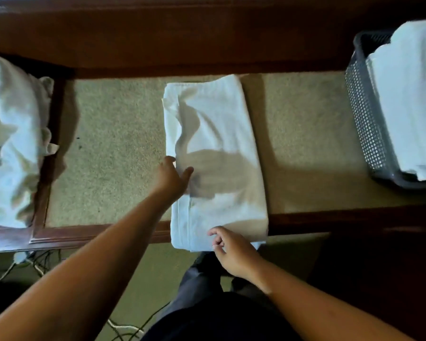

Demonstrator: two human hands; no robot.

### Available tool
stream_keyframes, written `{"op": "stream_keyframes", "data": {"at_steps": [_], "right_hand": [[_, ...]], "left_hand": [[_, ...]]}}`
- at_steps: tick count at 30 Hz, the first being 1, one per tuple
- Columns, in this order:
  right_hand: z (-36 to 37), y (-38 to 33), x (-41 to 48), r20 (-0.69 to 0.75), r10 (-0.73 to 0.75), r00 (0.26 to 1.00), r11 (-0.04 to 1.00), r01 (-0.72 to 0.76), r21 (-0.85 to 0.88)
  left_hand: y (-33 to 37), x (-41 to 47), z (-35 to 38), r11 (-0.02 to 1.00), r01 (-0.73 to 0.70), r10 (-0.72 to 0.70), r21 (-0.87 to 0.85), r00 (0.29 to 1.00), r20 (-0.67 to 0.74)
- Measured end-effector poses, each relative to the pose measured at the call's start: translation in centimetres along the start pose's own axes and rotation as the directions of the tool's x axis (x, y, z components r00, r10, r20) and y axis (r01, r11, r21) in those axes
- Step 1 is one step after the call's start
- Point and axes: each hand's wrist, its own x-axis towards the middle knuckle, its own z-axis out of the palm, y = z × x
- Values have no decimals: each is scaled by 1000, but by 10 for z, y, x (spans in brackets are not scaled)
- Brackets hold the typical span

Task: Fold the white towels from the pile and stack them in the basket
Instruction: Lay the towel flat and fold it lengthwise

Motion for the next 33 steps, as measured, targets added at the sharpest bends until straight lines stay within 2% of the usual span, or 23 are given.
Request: {"op": "stream_keyframes", "data": {"at_steps": [3,5,8,11,17,21,26,33], "right_hand": [[-4,37,-25,-129,-6,992,1000,3,-30],[-11,59,-37,-186,35,982,997,-47,-65],[-20,76,-51,-148,76,986,982,-100,-158],[-23,76,-64,-127,46,991,968,-76,-239],[-23,69,-76,-184,-30,982,931,-39,-363],[-23,69,-80,-156,-19,988,894,-53,-445],[-28,65,-82,-154,-55,986,852,-34,-522],[-49,40,-55,-149,-136,980,804,21,-594]], "left_hand": [[-22,-67,27,991,102,-100,-87,994,35],[-38,-106,44,973,176,-171,-149,984,44],[-63,-149,70,948,258,-248,-188,966,77],[-80,-170,91,925,306,-276,-226,948,158],[-105,-179,104,924,299,-323,-240,944,-66],[-104,-182,110,915,324,-348,-242,935,-67],[-97,-191,108,956,203,-251,-211,938,-238],[-73,-167,88,987,-40,-11,-153,949,-316]]}}
